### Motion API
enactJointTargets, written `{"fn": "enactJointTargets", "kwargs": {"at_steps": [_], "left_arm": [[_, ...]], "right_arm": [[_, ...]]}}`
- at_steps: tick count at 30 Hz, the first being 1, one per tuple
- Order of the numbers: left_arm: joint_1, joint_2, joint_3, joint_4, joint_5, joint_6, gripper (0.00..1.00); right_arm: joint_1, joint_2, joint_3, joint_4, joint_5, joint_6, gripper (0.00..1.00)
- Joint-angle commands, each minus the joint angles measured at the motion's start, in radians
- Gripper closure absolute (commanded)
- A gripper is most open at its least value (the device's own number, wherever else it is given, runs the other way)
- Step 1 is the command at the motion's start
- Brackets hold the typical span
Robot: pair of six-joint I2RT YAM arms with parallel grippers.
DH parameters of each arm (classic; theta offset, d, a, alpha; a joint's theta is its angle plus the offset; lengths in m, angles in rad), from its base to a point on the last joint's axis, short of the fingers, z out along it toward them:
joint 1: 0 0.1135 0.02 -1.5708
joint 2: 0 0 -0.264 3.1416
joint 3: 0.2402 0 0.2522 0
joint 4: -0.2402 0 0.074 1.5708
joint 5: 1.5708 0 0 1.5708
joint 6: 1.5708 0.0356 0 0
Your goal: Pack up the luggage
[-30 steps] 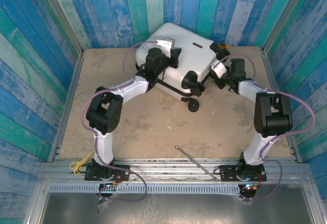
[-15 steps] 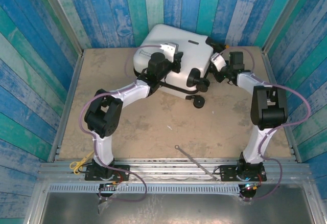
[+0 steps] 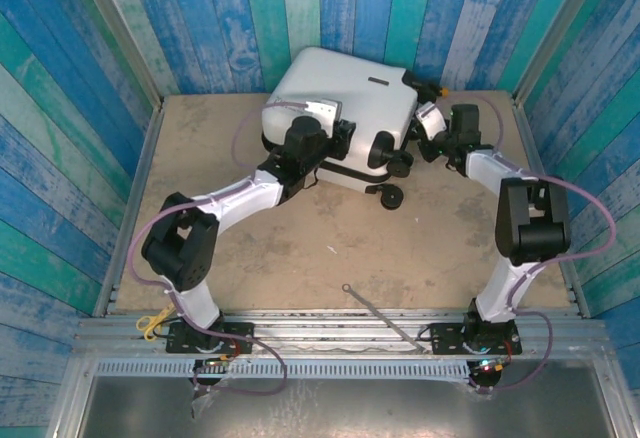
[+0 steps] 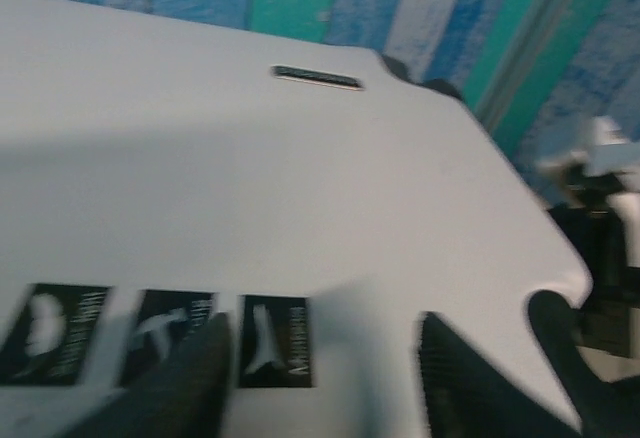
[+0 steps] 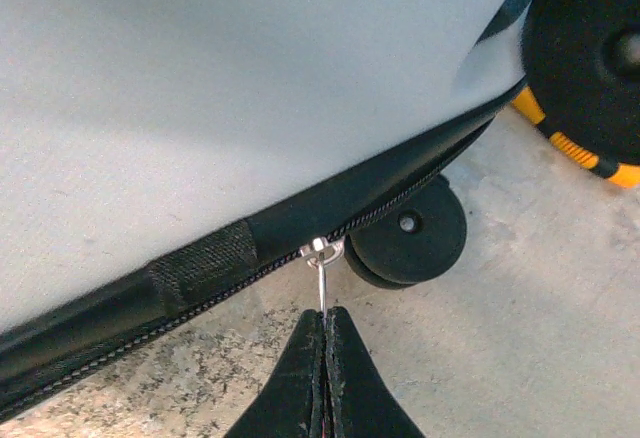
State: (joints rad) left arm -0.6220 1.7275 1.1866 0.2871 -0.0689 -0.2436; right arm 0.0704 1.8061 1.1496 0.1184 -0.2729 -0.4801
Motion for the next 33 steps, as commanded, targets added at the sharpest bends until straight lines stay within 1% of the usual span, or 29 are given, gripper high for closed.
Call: {"fn": "enactJointTargets", "kwargs": {"at_steps": [1, 3, 5, 8, 11, 12, 13, 14, 15, 16, 17, 20, 23, 25, 26, 28, 31, 33], "left_arm": [[0.021, 0.037, 0.063, -0.359, -0.149, 0.012, 0.22], [0.036, 0.066, 0.168, -0.432, -0.154, 0.009, 0.21], [0.041, 0.082, 0.225, -0.451, -0.145, 0.009, 0.21], [0.041, 0.082, 0.244, -0.436, -0.086, 0.002, 0.21], [0.041, 0.058, 0.213, -0.405, -0.025, -0.023, 0.21], [0.040, 0.046, 0.198, -0.395, -0.012, -0.025, 0.21], [0.039, 0.031, 0.178, -0.386, 0.001, -0.027, 0.21], [0.039, 0.017, 0.159, -0.378, 0.010, -0.029, 0.21], [0.039, 0.003, 0.145, -0.375, 0.016, -0.028, 0.21], [0.038, -0.011, 0.126, -0.371, 0.020, -0.025, 0.21], [0.036, -0.024, 0.111, -0.366, 0.020, -0.023, 0.21], [0.034, -0.060, 0.070, -0.364, 0.005, -0.016, 0.21], [0.034, -0.083, 0.047, -0.367, -0.026, -0.016, 0.20], [0.034, -0.086, 0.055, -0.379, -0.049, -0.020, 0.21], [0.034, -0.086, 0.061, -0.387, -0.067, -0.024, 0.20], [0.034, -0.091, 0.074, -0.408, -0.153, -0.058, 0.20], [0.041, -0.122, 0.058, -0.411, -0.321, -0.126, 0.19], [0.061, -0.171, 0.007, -0.385, -0.438, -0.198, 0.19]], "right_arm": [[-0.021, -0.093, -0.032, 0.009, 0.077, 0.023, 1.00], [-0.021, -0.119, -0.047, 0.012, 0.077, 0.024, 1.00], [-0.021, -0.135, -0.058, 0.009, 0.083, 0.022, 1.00], [-0.021, -0.125, -0.058, 0.012, 0.087, 0.014, 1.00], [-0.021, -0.079, -0.018, -0.020, 0.095, 0.018, 0.99], [-0.021, -0.066, -0.008, -0.028, 0.100, 0.031, 0.92], [-0.021, -0.055, 0.004, -0.035, 0.117, 0.057, 0.80], [-0.023, -0.048, 0.019, -0.048, 0.146, 0.104, 0.57], [-0.024, -0.044, 0.036, -0.060, 0.198, 0.168, 0.45], [-0.030, -0.042, 0.060, -0.091, 0.215, 0.203, 0.39], [-0.039, -0.041, 0.079, -0.114, 0.203, 0.227, 0.38], [-0.057, -0.040, 0.132, -0.166, 0.102, 0.249, 0.36], [-0.059, -0.018, 0.204, -0.207, 0.034, 0.261, 0.33], [-0.068, 0.012, 0.278, -0.247, -0.027, 0.311, 0.26], [-0.070, 0.029, 0.318, -0.256, -0.047, 0.339, 0.25], [-0.078, 0.065, 0.395, -0.263, -0.111, 0.400, 0.24], [-0.081, 0.125, 0.505, -0.268, -0.145, 0.466, 0.25], [-0.081, 0.188, 0.588, -0.254, -0.152, 0.507, 0.25]]}}
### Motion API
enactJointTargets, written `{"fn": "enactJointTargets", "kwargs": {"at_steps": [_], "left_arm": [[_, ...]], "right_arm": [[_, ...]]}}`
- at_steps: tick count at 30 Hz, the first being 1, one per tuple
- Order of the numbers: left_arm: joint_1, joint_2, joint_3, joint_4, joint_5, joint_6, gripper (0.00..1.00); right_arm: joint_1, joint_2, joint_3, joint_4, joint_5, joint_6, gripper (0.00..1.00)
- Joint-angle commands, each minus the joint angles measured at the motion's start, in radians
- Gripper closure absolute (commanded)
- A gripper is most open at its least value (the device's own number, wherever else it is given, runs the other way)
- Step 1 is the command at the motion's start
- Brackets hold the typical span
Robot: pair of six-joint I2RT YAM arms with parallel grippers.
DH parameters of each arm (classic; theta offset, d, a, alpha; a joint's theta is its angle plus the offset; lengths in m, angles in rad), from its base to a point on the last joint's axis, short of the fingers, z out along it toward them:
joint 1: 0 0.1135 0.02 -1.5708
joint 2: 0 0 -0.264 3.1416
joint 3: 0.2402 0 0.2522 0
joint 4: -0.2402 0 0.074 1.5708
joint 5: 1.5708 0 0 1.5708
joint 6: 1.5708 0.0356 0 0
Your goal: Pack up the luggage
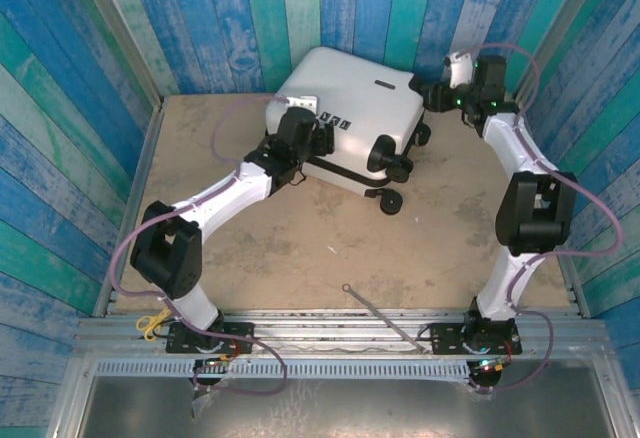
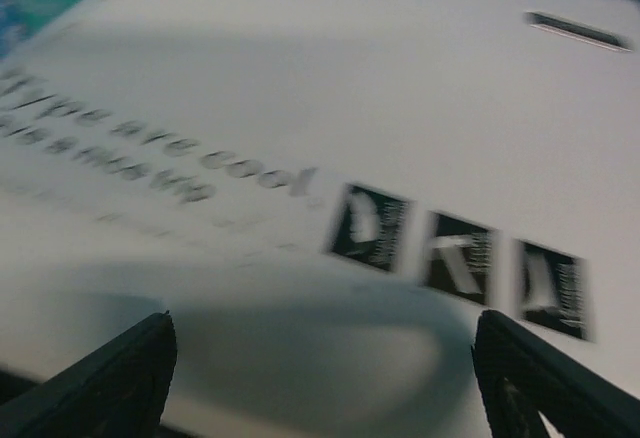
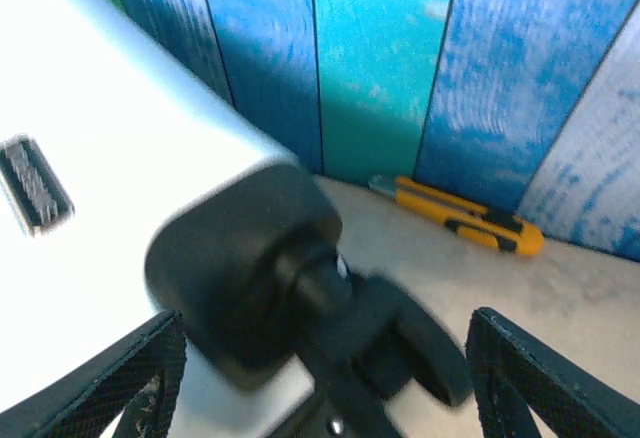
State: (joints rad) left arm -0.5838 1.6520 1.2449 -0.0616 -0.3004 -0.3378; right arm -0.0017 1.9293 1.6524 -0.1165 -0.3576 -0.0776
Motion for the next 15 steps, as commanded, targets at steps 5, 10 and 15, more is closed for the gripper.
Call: {"fn": "enactJointTargets", "kwargs": {"at_steps": [5, 10, 15], "left_arm": [[0.102, -0.293, -0.306, 0.084, -0.363, -0.358, 0.27], [0.120, -0.378, -0.472, 0.104, -0.367, -0.505, 0.36], [0.161, -0.236, -0.471, 0.106, -0.155, -0.569, 0.37]], "right_arm": [[-0.009, 0.289, 0.384, -0.090, -0.113, 0.192, 0.28], [-0.005, 0.529, 0.678, -0.181, -0.227, 0.282, 0.32], [0.019, 0.660, 0.844, -0.281, -0.358, 0.285, 0.41]]}}
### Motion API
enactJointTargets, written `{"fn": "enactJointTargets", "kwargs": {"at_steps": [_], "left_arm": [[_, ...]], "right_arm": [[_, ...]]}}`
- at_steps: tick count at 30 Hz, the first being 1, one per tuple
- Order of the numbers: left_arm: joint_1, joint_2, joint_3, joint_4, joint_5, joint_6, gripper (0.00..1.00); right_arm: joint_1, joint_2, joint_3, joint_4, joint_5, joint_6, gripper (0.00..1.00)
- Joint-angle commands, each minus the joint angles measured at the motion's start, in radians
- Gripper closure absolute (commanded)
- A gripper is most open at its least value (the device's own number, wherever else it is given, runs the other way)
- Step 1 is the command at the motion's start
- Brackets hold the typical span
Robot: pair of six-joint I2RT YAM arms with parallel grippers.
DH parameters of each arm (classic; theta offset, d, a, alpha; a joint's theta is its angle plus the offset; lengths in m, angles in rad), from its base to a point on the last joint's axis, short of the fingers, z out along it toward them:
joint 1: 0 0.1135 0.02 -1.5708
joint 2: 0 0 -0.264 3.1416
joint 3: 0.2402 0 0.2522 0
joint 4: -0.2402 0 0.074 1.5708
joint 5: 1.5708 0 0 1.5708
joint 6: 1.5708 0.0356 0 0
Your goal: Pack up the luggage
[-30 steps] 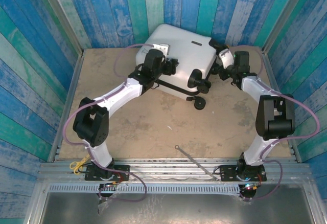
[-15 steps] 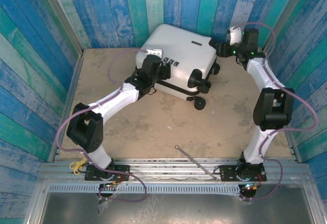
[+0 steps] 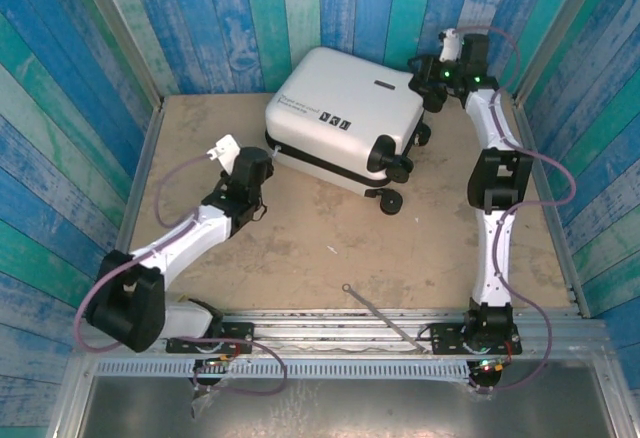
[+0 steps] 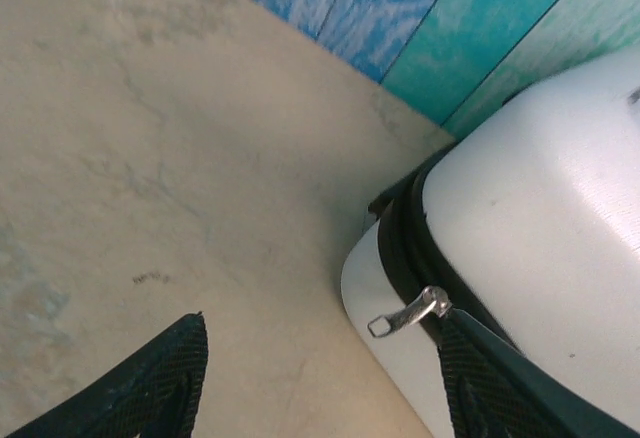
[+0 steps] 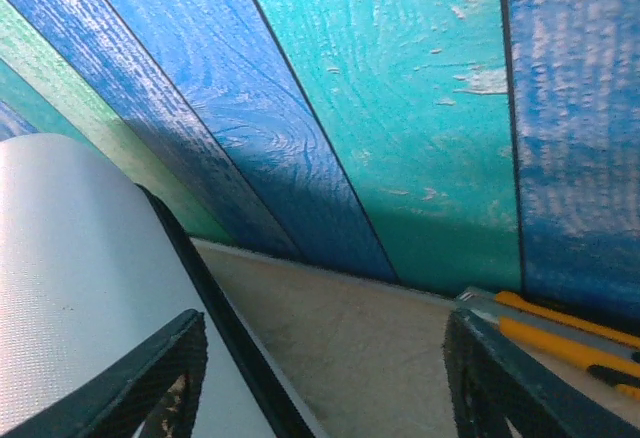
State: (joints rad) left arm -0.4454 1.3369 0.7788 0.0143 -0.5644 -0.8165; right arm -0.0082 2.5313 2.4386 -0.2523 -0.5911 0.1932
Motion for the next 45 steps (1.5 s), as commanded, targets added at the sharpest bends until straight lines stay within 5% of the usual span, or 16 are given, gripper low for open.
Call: {"fn": "enactJointTargets", "kwargs": {"at_steps": [1, 9, 14, 19, 24, 32, 36, 45], "left_arm": [[0.033, 0.106, -0.001, 0.045, 0.153, -0.098, 0.37], [0.100, 0.291, 0.119, 0.095, 0.347, -0.076, 0.41], [0.147, 0.303, 0.098, 0.146, 0.371, -0.085, 0.43], [0.184, 0.275, 0.049, 0.173, 0.373, -0.071, 0.47], [0.189, 0.229, 0.004, 0.201, 0.413, -0.014, 0.48], [0.188, 0.086, -0.162, 0.260, 0.475, -0.042, 0.55], [0.189, -0.020, -0.225, 0.232, 0.453, -0.035, 0.54], [0.189, -0.300, -0.153, 0.072, 0.343, 0.133, 0.25]], "right_arm": [[0.031, 0.064, 0.065, -0.163, -0.163, 0.005, 0.44], [0.046, 0.002, -0.011, -0.424, -0.437, -0.150, 0.65], [0.103, -0.079, -0.107, -0.679, -0.478, -0.332, 0.68], [0.174, -0.213, -0.345, -0.745, -0.517, -0.412, 0.68], [0.264, -0.431, -0.666, -0.704, -0.473, -0.431, 0.68], [0.409, -0.739, -1.069, -0.431, -0.365, -0.212, 0.67], [0.436, -0.857, -1.120, -0.390, -0.264, -0.161, 0.60], [0.403, -1.152, -1.007, -0.335, 0.210, -0.151, 0.41]]}}
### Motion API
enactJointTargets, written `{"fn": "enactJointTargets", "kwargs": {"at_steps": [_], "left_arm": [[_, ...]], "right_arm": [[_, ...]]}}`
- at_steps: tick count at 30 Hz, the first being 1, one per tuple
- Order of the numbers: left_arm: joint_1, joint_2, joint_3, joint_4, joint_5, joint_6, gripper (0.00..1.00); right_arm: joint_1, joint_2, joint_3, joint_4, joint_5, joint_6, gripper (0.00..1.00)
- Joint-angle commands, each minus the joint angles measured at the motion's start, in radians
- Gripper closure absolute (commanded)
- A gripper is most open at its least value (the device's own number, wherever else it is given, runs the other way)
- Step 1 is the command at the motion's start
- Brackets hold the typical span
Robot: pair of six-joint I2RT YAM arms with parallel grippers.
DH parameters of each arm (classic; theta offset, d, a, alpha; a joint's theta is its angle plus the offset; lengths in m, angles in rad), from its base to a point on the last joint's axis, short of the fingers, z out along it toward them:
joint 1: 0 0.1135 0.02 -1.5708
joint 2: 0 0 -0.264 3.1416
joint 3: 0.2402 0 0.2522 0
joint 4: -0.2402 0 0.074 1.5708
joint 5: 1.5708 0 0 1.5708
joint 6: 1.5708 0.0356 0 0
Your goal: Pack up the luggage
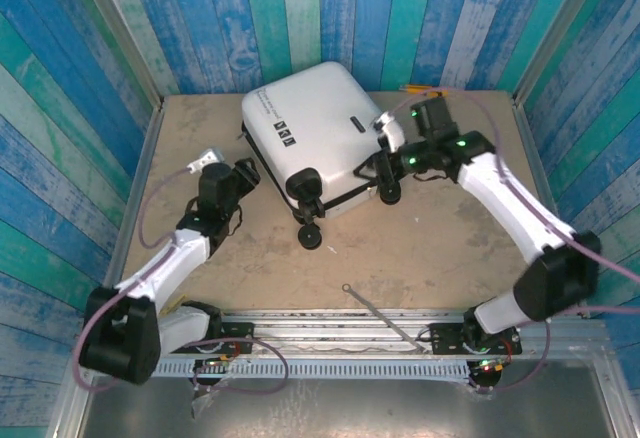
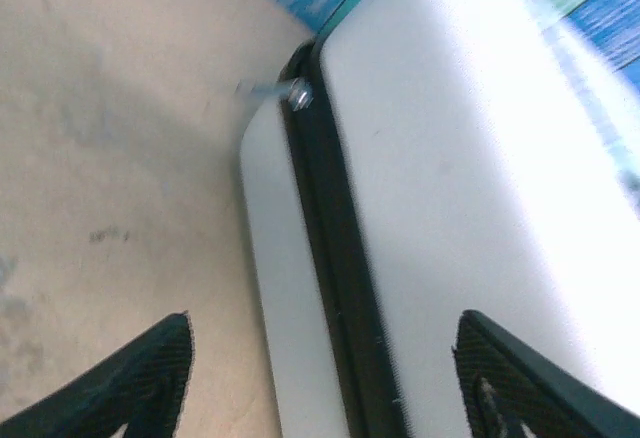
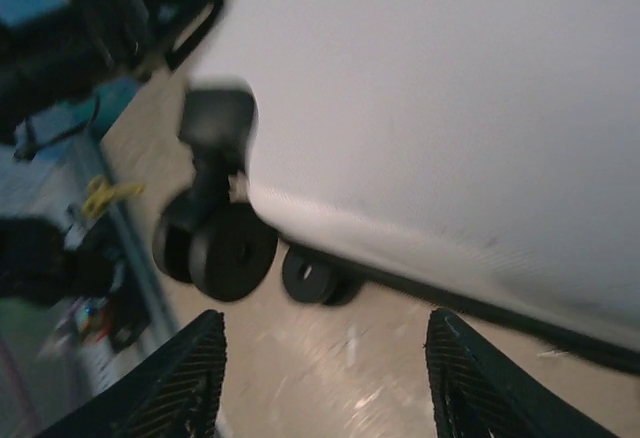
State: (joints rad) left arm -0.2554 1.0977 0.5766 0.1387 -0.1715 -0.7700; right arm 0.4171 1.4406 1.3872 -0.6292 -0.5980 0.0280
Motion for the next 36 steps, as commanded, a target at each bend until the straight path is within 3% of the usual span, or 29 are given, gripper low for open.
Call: {"fn": "enactJointTargets", "kwargs": {"at_steps": [1, 5, 8, 13, 19, 24, 29, 36], "left_arm": [[-0.001, -0.075, 0.069, -0.067, -0.047, 0.109, 0.23], [-0.001, -0.086, 0.150, -0.067, 0.049, 0.199, 0.20], [-0.001, -0.047, 0.236, -0.027, 0.227, 0.295, 0.21], [-0.023, 0.132, 0.490, -0.116, 0.425, 0.370, 0.29], [-0.178, 0.361, 0.739, -0.248, 0.424, 0.517, 0.32], [-0.196, 0.486, 0.804, -0.271, 0.435, 0.507, 0.32], [-0.197, 0.530, 0.810, -0.300, 0.435, 0.505, 0.32], [-0.201, 0.475, 0.753, -0.275, 0.401, 0.519, 0.33]], "right_arm": [[-0.045, -0.065, 0.063, 0.049, 0.241, 0.020, 0.38], [-0.139, 0.011, 0.139, 0.003, 0.245, 0.031, 0.33], [-0.148, 0.041, 0.139, -0.057, 0.239, 0.010, 0.35], [-0.069, -0.139, -0.160, 0.049, 0.321, 0.068, 0.39], [0.085, -0.401, -0.590, 0.307, 0.418, 0.240, 0.40], [0.152, -0.451, -0.874, 0.614, 0.445, 0.317, 0.38], [0.155, -0.314, -0.873, 0.689, 0.469, 0.264, 0.34], [0.155, -0.161, -0.771, 0.752, 0.532, 0.228, 0.30]]}}
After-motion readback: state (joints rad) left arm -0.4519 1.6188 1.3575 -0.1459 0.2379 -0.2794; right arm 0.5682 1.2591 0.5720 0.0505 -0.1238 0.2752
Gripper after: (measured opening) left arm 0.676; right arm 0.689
